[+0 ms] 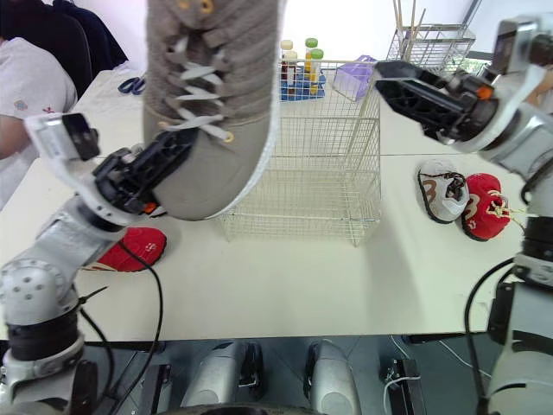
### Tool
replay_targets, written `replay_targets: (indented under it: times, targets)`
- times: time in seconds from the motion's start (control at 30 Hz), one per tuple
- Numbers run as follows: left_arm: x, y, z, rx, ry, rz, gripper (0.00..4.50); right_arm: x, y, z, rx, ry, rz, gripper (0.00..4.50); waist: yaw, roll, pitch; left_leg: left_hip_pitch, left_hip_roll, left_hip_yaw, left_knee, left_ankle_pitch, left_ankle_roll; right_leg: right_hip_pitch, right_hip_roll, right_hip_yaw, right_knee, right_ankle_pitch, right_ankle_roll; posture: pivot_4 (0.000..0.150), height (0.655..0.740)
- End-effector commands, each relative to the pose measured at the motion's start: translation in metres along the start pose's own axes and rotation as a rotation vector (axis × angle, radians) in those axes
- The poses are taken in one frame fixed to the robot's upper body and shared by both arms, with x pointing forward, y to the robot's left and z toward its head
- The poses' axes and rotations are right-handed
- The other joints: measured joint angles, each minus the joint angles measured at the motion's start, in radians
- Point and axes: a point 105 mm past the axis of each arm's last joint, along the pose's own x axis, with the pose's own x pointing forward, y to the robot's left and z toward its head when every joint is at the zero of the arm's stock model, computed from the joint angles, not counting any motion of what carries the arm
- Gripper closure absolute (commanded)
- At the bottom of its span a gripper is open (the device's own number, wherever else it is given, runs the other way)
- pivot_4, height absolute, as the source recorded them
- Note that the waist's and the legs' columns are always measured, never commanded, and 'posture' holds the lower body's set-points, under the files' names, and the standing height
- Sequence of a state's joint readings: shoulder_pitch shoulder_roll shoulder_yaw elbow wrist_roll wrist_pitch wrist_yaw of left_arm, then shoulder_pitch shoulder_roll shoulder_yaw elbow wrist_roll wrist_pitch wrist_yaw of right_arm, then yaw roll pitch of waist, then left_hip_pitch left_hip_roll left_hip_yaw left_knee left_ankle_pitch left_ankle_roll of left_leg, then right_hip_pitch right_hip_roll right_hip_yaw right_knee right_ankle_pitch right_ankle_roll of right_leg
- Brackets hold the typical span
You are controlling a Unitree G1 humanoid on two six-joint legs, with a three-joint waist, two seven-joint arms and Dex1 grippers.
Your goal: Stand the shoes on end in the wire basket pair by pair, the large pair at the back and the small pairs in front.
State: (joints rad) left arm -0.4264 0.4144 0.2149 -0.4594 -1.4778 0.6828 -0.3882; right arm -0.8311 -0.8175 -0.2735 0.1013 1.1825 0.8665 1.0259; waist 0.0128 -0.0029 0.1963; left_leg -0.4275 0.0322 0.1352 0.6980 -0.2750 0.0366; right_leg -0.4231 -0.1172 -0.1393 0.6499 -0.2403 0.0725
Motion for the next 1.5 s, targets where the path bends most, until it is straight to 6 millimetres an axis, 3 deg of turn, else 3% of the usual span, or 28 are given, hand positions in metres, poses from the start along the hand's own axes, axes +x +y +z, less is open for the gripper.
replay_targets:
  times: [0.03,0.37,0.9,1.0,1.13,1.2,1.27,1.33,1.5]
  targets:
    - [0.009,-0.006,0.006,0.027,-0.05,-0.072,3.39,0.014,0.014,0.004,0.005,-0.065,0.037,0.02,0.0,0.0,0.0,0.0,0.0,0.0,0.0,0.0,0.0,0.0,0.0,0.0,0.0,0.0,0.0,0.15,0.74]
    - [0.013,-0.01,-0.006,0.019,-0.03,-0.084,3.39,0.048,0.023,-0.021,0.103,-0.073,0.109,0.02,0.0,0.0,0.0,0.0,0.0,0.0,0.0,0.0,0.0,0.0,0.0,0.0,0.0,0.0,0.0,0.15,0.74]
    - [0.009,-0.004,-0.021,0.02,0.035,-0.077,3.39,0.061,0.025,-0.006,0.115,-0.135,0.191,0.02,-0.003,0.0,0.0,0.0,0.0,0.0,0.0,0.0,0.001,-0.001,0.001,0.0,0.0,0.0,0.0,0.15,0.74]
    - [0.009,-0.004,-0.023,0.023,0.041,-0.073,3.39,0.061,0.027,-0.009,0.117,-0.107,0.207,0.83,-0.002,0.0,0.0,0.0,0.0,0.0,-0.001,0.0,0.001,-0.001,0.001,0.0,0.0,0.0,0.0,0.15,0.74]
    - [0.007,-0.002,-0.023,0.031,0.05,-0.065,3.39,0.061,0.031,-0.01,0.095,-0.094,0.24,2.6,-0.002,0.0,0.0,0.0,0.0,0.0,-0.001,-0.001,0.001,-0.001,0.001,0.0,-0.001,0.0,0.0,0.15,0.74]
    - [0.007,-0.002,-0.024,0.032,0.051,-0.061,3.39,0.06,0.032,-0.007,0.068,-0.113,0.249,2.9,-0.002,0.0,0.0,0.0,0.0,0.0,-0.001,-0.001,0.001,-0.001,0.0,0.0,-0.001,0.0,0.0,0.15,0.74]
    - [0.008,0.0,-0.025,0.041,0.045,-0.04,3.39,0.062,0.031,-0.004,-0.004,-0.128,0.229,2.92,-0.003,0.0,0.0,0.0,0.0,0.0,-0.001,-0.001,0.001,-0.001,0.001,0.0,-0.001,0.0,0.0,0.15,0.74]
    - [0.009,0.003,-0.023,0.053,0.028,-0.01,2.4,0.061,0.027,0.008,-0.087,-0.209,0.2,2.92,-0.003,0.0,0.0,0.0,0.0,0.0,-0.001,-0.001,0.001,-0.001,0.001,0.0,-0.001,0.0,0.0,0.15,0.74]
    - [0.009,0.001,-0.015,0.141,0.003,0.075,0.04,0.056,0.02,0.024,-0.179,-0.167,0.19,2.92,-0.001,0.0,0.0,-0.001,0.0,0.001,-0.001,-0.001,0.002,-0.001,0.0,0.0,-0.001,0.0,0.0,0.15,0.74]
